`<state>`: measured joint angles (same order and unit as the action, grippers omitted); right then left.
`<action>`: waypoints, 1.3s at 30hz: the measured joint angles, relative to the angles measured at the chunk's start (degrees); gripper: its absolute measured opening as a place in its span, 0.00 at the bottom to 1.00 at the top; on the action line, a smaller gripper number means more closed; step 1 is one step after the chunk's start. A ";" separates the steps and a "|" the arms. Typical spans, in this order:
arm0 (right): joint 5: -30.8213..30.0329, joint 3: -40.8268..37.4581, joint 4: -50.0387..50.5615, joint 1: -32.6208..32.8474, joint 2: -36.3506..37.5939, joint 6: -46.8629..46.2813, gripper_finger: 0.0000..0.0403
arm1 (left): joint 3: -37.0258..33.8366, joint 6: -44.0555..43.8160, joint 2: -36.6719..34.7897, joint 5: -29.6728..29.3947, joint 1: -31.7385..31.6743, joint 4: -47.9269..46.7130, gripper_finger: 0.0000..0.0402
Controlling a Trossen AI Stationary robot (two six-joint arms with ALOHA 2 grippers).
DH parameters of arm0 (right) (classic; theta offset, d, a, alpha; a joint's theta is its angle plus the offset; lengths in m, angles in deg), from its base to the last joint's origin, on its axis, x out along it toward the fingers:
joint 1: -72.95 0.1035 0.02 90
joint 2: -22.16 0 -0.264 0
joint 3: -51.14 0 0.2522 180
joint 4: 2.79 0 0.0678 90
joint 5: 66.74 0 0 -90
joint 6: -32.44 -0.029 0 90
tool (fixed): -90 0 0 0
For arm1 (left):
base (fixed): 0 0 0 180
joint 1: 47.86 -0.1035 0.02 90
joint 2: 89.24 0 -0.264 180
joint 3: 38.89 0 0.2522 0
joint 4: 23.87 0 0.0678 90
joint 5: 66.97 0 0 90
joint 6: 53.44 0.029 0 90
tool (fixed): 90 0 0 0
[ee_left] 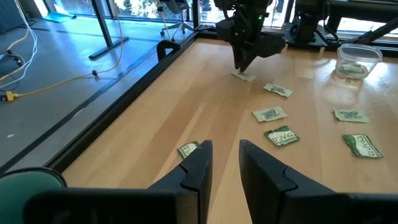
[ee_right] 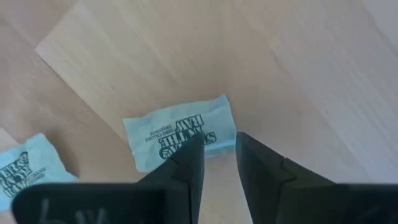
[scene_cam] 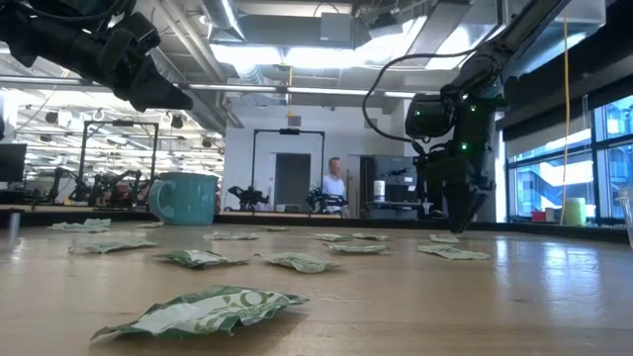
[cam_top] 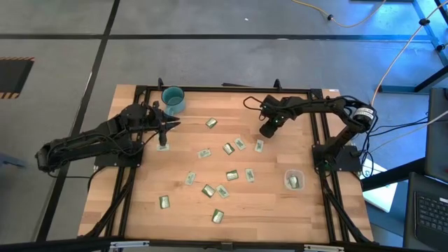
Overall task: Pick and place items into bin
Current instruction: Put the white stevia packet into the transparent bin
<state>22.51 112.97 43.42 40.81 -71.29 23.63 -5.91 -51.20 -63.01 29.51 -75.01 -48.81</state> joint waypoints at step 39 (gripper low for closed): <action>0.50 10.16 17.75 5.93 -2.31 -1.90 0.01 | 0.00 0.00 0.00 -0.02 0.02 -0.22 0.19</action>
<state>23.01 123.14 61.17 46.74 -73.60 21.72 -5.91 -51.20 -63.01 29.49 -74.99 -49.03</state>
